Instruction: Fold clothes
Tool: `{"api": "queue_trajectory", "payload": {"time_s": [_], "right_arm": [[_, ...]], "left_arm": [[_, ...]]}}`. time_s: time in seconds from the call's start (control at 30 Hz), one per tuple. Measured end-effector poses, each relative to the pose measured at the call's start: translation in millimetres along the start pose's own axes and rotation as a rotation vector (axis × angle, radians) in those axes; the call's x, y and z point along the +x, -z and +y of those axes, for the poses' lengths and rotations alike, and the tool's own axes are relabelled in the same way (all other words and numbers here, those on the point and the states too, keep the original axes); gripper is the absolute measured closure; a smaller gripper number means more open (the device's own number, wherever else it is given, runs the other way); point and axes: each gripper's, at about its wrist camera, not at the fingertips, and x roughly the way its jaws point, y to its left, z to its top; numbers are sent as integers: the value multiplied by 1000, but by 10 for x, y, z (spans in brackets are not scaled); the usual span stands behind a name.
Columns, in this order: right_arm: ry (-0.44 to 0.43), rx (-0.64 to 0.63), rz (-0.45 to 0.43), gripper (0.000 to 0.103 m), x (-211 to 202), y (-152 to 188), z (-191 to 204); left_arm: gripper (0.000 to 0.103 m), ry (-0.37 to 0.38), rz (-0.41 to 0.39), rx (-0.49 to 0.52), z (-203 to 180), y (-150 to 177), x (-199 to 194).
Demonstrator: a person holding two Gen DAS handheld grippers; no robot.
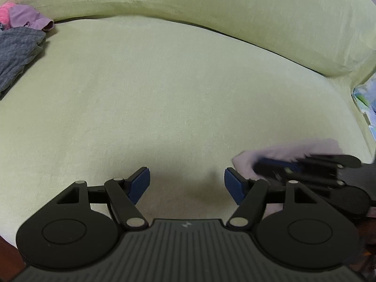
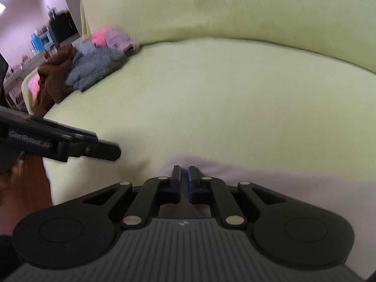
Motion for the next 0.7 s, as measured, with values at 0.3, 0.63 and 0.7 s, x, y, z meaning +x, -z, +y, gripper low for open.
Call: {"api": "queue_trajectory", "payload": {"time_s": [0.3,0.63,0.7], "right_arm": [[10,52,22,93,-720,378,286],[67,-107,3,66,-601,790,985],[56,-58,18,71,-687,862,929]], "left_arm": [[32,42,-30,17,-168,6,-179],[32,96,-12,123,-667,99,-170],[32,94,0,140,-724,141,-120]]}}
